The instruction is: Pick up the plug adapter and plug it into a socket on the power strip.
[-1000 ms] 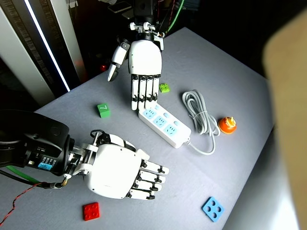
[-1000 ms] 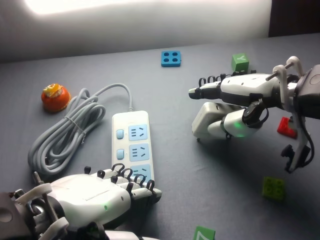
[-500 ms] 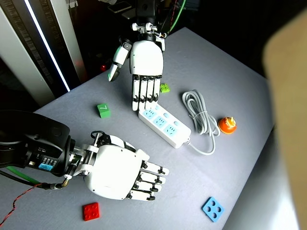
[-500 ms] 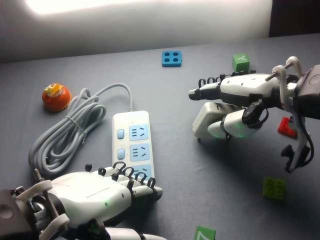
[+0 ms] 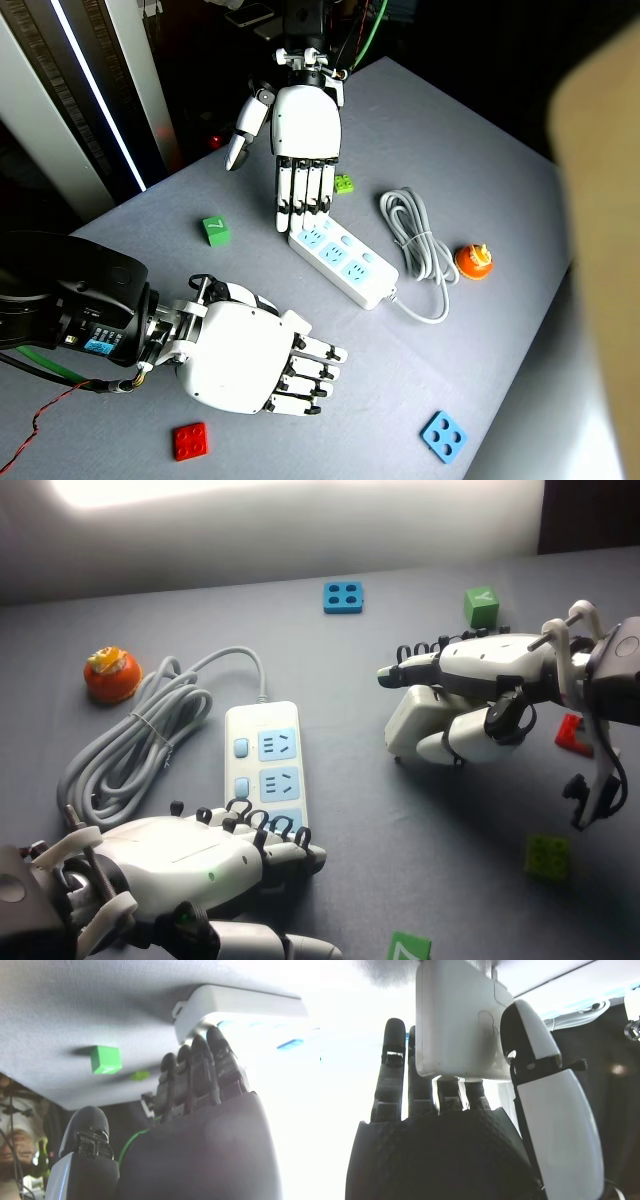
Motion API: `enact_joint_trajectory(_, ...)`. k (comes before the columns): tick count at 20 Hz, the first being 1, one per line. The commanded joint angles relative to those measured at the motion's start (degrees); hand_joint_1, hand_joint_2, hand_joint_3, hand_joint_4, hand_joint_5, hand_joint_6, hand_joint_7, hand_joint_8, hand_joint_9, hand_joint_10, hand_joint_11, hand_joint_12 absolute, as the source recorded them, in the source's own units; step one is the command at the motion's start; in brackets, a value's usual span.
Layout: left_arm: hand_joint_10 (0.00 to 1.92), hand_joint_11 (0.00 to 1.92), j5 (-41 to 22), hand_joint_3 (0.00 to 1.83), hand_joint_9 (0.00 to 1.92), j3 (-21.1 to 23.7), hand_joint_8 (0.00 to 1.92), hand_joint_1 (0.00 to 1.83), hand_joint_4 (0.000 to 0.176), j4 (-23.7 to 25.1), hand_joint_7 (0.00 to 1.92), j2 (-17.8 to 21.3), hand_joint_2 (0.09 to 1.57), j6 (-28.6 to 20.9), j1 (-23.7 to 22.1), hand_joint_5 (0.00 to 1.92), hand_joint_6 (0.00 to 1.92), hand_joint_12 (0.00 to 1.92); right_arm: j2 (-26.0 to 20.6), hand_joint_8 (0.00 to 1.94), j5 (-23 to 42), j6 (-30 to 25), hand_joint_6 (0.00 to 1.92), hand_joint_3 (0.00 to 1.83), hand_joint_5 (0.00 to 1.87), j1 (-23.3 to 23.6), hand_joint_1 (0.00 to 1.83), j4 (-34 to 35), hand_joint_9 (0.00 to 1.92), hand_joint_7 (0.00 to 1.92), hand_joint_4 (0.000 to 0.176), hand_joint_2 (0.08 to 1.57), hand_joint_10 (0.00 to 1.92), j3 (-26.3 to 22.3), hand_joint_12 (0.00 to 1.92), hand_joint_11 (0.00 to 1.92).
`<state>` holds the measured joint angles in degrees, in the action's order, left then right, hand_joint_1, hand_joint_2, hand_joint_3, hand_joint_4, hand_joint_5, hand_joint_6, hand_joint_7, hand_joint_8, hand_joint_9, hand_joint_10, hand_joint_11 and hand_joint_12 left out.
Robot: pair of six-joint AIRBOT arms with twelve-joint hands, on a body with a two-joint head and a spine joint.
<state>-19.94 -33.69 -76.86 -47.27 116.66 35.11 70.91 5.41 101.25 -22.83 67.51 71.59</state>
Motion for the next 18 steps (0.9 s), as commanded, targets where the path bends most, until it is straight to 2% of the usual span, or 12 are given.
enact_joint_trajectory(1, 0.0, 0.0, -1.95, 0.0, 0.13, -0.7, 0.0, 0.0, 0.0, -0.3, 0.13, 0.07, 1.24, -0.49, -0.06, 0.14, 0.0, 0.44, -0.22, 0.01, 2.4, 0.09, 0.01, 0.01, 0.23, 0.17, 0.82, -0.18, 0.23, 0.24, 0.0, 1.3, 0.01, 0.13, 0.75, 0.0)
enact_joint_trajectory(3, 0.0, 0.0, -2.15, 0.0, 0.12, -0.59, 0.0, 0.0, 0.0, -0.85, 0.12, 0.64, 1.24, -0.83, 0.08, 0.12, 0.0, 0.4, -0.23, 0.01, 2.4, 0.1, 0.01, 0.0, 0.26, 0.2, 0.85, -0.18, 0.26, 0.27, 0.0, 1.29, 0.01, 0.13, 0.8, 0.0)
enact_joint_trajectory(5, 0.0, 0.0, -2.76, 0.0, 0.13, -0.52, 0.0, 0.0, 0.0, -1.77, 0.13, 0.92, 1.25, -0.83, 0.08, 0.13, 0.0, 0.44, -0.23, 0.01, 2.4, 0.1, 0.01, 0.01, 0.26, 0.23, 0.82, -0.18, 0.26, 0.27, 0.0, 1.31, 0.01, 0.13, 0.82, 0.0)
enact_joint_trajectory(7, 0.01, 0.0, -2.71, 0.0, 0.16, -0.54, 0.01, 0.0, 0.0, -1.77, 0.16, 1.0, 1.25, -0.82, 0.27, 0.16, 0.01, 0.52, -0.26, 0.0, 2.4, 0.1, 0.01, 0.0, 0.32, 0.35, 0.87, -0.18, 0.3, 0.32, 0.0, 1.31, 0.0, 0.13, 0.93, 0.0)
enact_joint_trajectory(9, 0.0, 0.0, -3.17, 0.0, 0.13, -0.5, 0.0, 0.0, 0.0, -1.77, 0.13, 1.45, 1.25, -0.82, 0.52, 0.13, 0.0, 0.45, -0.37, 0.0, 2.38, 0.1, 0.0, 0.01, 0.32, 0.44, 0.84, -0.18, 0.31, 0.34, 0.0, 1.32, 0.0, 0.13, 0.94, 0.0)
enact_joint_trajectory(11, 0.0, 0.0, -3.28, 0.0, 0.12, -0.74, 0.0, 0.0, 0.0, -1.77, 0.12, 1.5, 1.25, -0.82, 0.44, 0.12, 0.0, 0.43, -0.38, 0.01, 2.33, 0.1, 0.02, 0.0, 0.44, 0.32, 0.94, -0.18, 0.43, 0.46, 0.0, 1.3, 0.02, 0.13, 1.03, 0.05)
enact_joint_trajectory(12, 0.0, 0.0, -3.48, 0.0, 0.13, -0.83, 0.0, 0.0, 0.0, -1.77, 0.13, 1.33, 1.25, -0.68, 0.42, 0.13, 0.0, 0.48, -0.38, 0.01, 2.3, 0.1, 0.02, 0.0, 0.55, 0.27, 0.99, -0.18, 0.51, 0.54, 0.0, 1.3, 0.02, 0.13, 1.05, 0.11)
enact_joint_trajectory(14, 0.0, 0.0, -5.51, 0.0, 0.12, -0.43, 0.0, 0.0, 0.0, -1.77, 0.11, 1.23, 1.25, 0.35, 0.64, 0.12, 0.0, 0.45, -0.38, 0.01, 2.3, 0.1, 0.02, 0.0, 0.63, 0.27, 1.03, -0.18, 0.59, 0.62, 0.0, 1.27, 0.02, 0.13, 1.06, 0.19)
enact_joint_trajectory(15, 0.0, 0.0, -5.91, 0.0, 0.13, -0.31, 0.0, 0.0, 0.0, -1.77, 0.12, 0.99, 1.25, 0.43, 0.74, 0.13, 0.0, 0.45, -0.38, 0.0, 2.3, 0.1, 1.08, 0.05, 0.72, 0.27, 1.08, -0.18, 0.77, 0.79, 0.0, 1.23, 0.02, 0.13, 1.08, 0.33)
enact_joint_trajectory(16, 0.0, 0.0, -5.91, 0.0, 0.13, -0.24, 0.0, 0.0, 0.0, -1.77, 0.12, 0.68, 1.25, 0.53, 0.75, 0.13, 0.0, 0.45, -0.38, 0.0, 2.3, 0.11, 1.08, 0.05, 0.72, 0.28, 1.08, -0.18, 0.77, 0.79, 0.0, 1.23, 0.02, 0.13, 1.08, 0.33)
enact_joint_trajectory(17, 0.0, 0.0, -5.99, 0.0, 0.13, -0.16, 0.0, 0.0, 0.0, -1.77, 0.12, 0.41, 1.24, 0.66, 0.73, 0.13, 0.0, 0.45, -0.37, 0.96, 2.3, 0.11, 1.39, 0.01, 0.73, 0.28, 1.14, -0.18, 0.95, 0.83, 0.0, 1.23, 0.06, 0.13, 1.21, 0.52)
enact_joint_trajectory(18, 0.0, 0.0, -6.58, 0.0, 0.14, 0.0, 0.0, 0.0, 0.0, -1.77, 0.13, 0.3, 1.25, 0.71, 0.63, 0.13, 0.0, 0.47, -0.37, 1.17, 2.3, 0.11, 1.38, 0.0, 0.72, 0.3, 1.15, -0.18, 1.03, 0.83, 0.006, 1.23, 0.1, 0.13, 1.29, 0.59)
